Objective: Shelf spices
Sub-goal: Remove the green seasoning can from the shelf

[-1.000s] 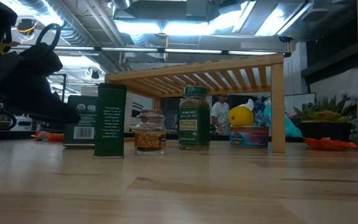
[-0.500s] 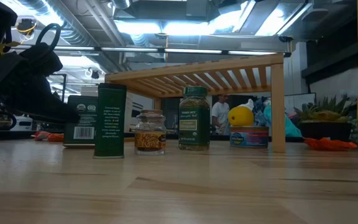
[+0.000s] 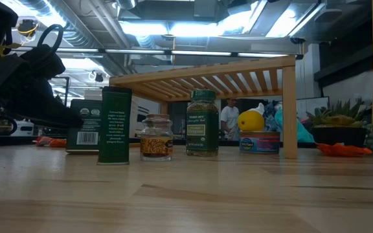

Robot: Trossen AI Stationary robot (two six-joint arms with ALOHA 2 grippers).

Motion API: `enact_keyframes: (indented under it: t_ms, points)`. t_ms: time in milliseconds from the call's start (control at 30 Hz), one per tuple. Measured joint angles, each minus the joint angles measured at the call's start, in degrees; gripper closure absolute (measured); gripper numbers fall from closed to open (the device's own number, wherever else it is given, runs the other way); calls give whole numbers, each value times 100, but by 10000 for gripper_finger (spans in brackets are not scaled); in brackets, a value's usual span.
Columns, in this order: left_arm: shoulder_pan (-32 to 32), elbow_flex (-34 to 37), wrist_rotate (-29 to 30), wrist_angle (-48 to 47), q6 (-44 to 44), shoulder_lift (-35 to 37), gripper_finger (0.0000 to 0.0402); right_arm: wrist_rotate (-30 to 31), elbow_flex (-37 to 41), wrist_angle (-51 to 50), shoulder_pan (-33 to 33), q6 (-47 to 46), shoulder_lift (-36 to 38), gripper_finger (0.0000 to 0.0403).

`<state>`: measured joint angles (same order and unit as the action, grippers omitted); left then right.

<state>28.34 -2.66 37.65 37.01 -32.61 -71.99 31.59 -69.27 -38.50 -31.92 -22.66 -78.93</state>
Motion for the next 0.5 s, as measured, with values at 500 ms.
enact_keyframes:
  t_ms: [500]
  points:
    - [4,2,2,-4,-24,0,262,-313,4169,3858,7,282,2737,66]
